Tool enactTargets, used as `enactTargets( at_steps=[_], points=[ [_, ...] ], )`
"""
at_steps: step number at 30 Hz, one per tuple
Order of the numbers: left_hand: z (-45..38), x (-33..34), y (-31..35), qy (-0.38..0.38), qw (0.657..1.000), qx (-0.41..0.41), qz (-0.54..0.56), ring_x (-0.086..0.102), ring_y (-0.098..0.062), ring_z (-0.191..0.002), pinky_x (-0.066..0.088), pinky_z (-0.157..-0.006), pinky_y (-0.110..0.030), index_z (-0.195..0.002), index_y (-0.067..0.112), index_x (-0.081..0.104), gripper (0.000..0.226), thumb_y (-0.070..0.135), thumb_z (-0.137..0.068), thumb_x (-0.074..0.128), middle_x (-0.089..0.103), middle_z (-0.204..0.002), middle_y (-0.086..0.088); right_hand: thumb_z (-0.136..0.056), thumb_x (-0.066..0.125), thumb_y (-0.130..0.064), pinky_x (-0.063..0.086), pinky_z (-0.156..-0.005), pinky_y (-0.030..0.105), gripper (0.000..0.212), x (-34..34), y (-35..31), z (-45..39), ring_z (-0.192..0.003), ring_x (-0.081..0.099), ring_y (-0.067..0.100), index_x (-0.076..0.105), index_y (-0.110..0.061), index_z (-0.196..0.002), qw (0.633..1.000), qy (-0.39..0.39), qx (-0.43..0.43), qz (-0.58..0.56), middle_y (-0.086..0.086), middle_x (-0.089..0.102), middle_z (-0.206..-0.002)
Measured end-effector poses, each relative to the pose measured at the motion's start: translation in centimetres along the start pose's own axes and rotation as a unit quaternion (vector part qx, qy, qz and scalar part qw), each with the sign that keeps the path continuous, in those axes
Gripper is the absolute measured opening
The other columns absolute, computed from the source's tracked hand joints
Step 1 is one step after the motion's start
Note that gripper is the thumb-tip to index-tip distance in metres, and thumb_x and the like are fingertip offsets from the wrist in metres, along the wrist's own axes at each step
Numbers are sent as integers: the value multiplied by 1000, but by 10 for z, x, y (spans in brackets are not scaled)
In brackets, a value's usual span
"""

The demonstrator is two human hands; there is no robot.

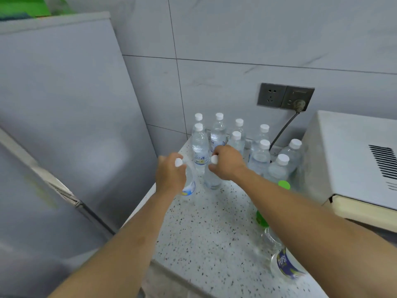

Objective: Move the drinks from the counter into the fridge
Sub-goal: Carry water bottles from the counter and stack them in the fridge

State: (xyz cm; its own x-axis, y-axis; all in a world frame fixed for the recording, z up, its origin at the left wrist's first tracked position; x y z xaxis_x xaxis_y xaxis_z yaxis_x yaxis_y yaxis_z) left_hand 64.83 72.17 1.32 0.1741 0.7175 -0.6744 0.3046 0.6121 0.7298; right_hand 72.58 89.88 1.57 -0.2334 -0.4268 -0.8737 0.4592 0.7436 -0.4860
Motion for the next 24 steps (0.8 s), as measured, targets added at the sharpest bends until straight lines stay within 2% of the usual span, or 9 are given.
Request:
enactTargets(
  at_steps=[3, 5, 7, 10, 12, 17, 19, 21, 24],
  points=[
    [22, -5, 4, -20, 1000, 17, 15, 50, -19, -80, 37, -73, -25, -113, 22, 64, 20, 20, -93, 63, 45, -111, -3, -79, 72, -26, 38, -50, 24, 20, -6, 5, 23, -73, 57, 17, 52, -20, -79, 997, 5, 27, -75, -5, 57, -77],
    [36, -11, 2, -39, 999, 24, 18, 53, -18, -81, 39, -74, -27, -111, 22, 64, 18, 21, -93, 64, 45, -110, -3, -77, 74, -28, 45, -54, 25, 21, -9, 4, 39, -72, 59, 14, 56, -20, -79, 994, -3, 28, -108, -4, 61, -77],
    [47, -21, -4, -50, 998, 28, 19, 53, -7, -76, 40, -72, -27, -108, 24, 63, 16, 22, -92, 65, 46, -110, -1, -74, 76, -31, 44, -53, 24, 21, -12, 2, 57, -68, 59, 11, 58, -21, -77, 992, -5, 19, -125, -5, 63, -76],
    [66, -34, -11, -46, 998, 39, 16, 49, 1, -73, 35, -60, -16, -104, 31, 60, 14, 25, -92, 65, 46, -108, 2, -72, 78, -33, 41, -51, 22, 22, -13, 1, 83, -63, 55, 8, 60, -23, -76, 991, 17, 1, -133, -7, 62, -72],
    [79, -34, -12, -53, 997, 61, 2, 50, 1, -73, 32, -60, -11, -104, 32, 60, 15, 26, -92, 66, 46, -107, 5, -73, 79, -33, 39, -52, 21, 23, -8, 5, 99, -62, 53, 6, 57, -26, -73, 989, 28, 3, -145, -9, 60, -70],
    [96, -30, -26, -39, 995, 92, -6, 53, -16, -89, 42, -75, -28, -113, 25, 62, 28, 38, -88, 67, 53, -105, 5, -77, 80, -29, 41, -59, 26, 23, 2, 22, 124, -64, 50, 11, 60, -18, -79, 977, 98, 3, -192, -6, 57, -70],
    [102, -21, -46, -55, 996, 61, 22, 50, -16, -103, 41, -82, -30, -118, 24, 58, 39, 46, -86, 67, 52, -111, 8, -77, 81, -33, 39, -63, 24, 25, 4, 30, 136, -69, 49, 11, 61, -18, -83, 967, 161, -6, -198, -4, 58, -77],
    [110, -4, -68, -101, 992, 15, 74, 50, -11, -109, 39, -85, -29, -126, 33, 49, 54, 54, -81, 70, 50, -117, 15, -75, 83, -40, 40, -72, 19, 38, 15, 39, 149, -82, 50, 9, 64, -20, -101, 960, 192, -5, -204, -5, 58, -96],
    [123, 18, -96, -142, 981, -35, 128, 51, -10, -112, 46, -87, -31, -130, 48, 36, 75, 53, -68, 78, 51, -129, 18, -67, 85, -52, 36, -86, 10, 74, 59, 58, 161, -107, 49, 3, 50, -33, -130, 939, 116, 66, -318, -16, 51, -120]
  ],
)
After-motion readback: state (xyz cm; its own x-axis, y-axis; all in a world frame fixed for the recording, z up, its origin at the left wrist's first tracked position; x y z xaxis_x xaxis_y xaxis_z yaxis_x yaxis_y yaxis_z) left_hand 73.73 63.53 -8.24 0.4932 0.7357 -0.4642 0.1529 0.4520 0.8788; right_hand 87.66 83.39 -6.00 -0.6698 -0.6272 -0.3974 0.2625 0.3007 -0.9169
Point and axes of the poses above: each hand's wrist, its own z-axis away from the middle knuckle, its own x-axis out of the palm, y = z × x, the point moved 8 cm from there along -z, towards the middle knuckle
